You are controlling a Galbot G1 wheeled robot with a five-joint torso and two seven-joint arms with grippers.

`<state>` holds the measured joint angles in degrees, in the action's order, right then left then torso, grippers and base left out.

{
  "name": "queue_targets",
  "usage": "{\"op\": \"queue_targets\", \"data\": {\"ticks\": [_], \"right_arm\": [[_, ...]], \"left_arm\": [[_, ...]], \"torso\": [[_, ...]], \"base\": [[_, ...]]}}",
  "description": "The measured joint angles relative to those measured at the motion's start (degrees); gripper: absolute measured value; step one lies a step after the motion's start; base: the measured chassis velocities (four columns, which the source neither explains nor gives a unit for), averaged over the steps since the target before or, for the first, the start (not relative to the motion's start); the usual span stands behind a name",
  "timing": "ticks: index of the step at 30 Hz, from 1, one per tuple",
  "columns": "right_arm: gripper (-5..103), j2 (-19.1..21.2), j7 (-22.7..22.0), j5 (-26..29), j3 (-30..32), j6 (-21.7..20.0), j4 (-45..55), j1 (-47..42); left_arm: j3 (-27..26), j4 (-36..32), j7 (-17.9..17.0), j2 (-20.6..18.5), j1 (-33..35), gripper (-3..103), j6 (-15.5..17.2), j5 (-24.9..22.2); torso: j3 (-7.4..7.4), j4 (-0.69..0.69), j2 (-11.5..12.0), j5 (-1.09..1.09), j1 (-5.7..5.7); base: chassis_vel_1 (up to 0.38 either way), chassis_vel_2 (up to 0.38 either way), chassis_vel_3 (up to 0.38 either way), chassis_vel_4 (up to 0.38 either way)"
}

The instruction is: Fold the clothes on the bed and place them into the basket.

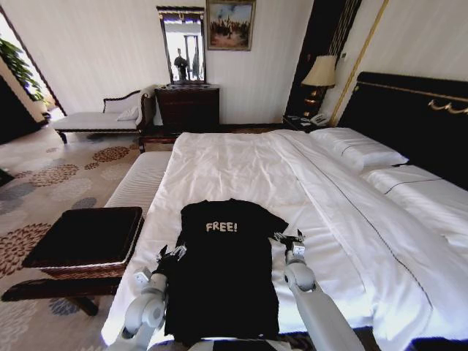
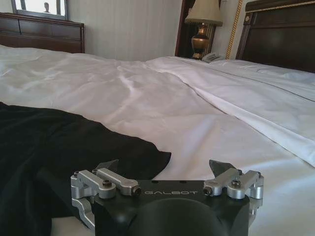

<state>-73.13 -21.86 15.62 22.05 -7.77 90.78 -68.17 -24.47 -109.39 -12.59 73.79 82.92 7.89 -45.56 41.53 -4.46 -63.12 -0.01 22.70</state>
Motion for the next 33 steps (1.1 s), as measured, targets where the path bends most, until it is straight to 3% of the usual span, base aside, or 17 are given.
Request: {"op": "queue_targets", "data": {"ticks": [16,22,23,28,32,33], "right_arm": [[100,0.9,-1.2,1.9,-0.3,-2.3,1.6,0.5],[100,1.9,-1.5,2.5,-0.1,-2.9,2.8,0.0],[100,1.9,-1.5,2.5,-0.1,-2.9,2.8,0.0],[100,2.1,-1.8,2.5,-0.2,-3.3,3.4,-0.3],[100,2.1,-2.1,2.8,-0.2,-3.5,3.6,-0.3],[100,2.1,-2.2,2.8,-0.2,-3.6,3.7,-0.2]], "left_arm": [[0.9,8.2,2.5,2.0,-6.1,71,-0.7,-0.5],[1.1,10.3,2.7,3.8,-8.1,45,-0.8,-0.6],[1.1,10.3,2.7,3.8,-8.1,45,-0.8,-0.6],[1.0,11.0,2.5,4.7,-8.6,24,-0.8,-0.9],[0.9,11.5,2.5,4.8,-8.6,13,-0.8,-1.1],[0.7,11.7,2.4,4.8,-8.6,6,-0.8,-1.2]], "torso": [[0.00,0.01,0.0,0.01,0.00],[0.00,0.00,0.0,0.01,0.00],[0.00,0.00,0.0,0.01,0.00],[-0.01,0.01,0.0,0.01,0.00],[-0.01,0.01,0.0,0.01,0.00],[-0.01,0.00,0.0,0.01,0.00]], "base": [[0.000,0.000,0.000,0.000],[0.000,0.000,0.000,0.000],[0.000,0.000,0.000,0.000],[0.000,0.000,0.000,0.000],[0.000,0.000,0.000,0.000],[0.000,0.000,0.000,0.000]]}}
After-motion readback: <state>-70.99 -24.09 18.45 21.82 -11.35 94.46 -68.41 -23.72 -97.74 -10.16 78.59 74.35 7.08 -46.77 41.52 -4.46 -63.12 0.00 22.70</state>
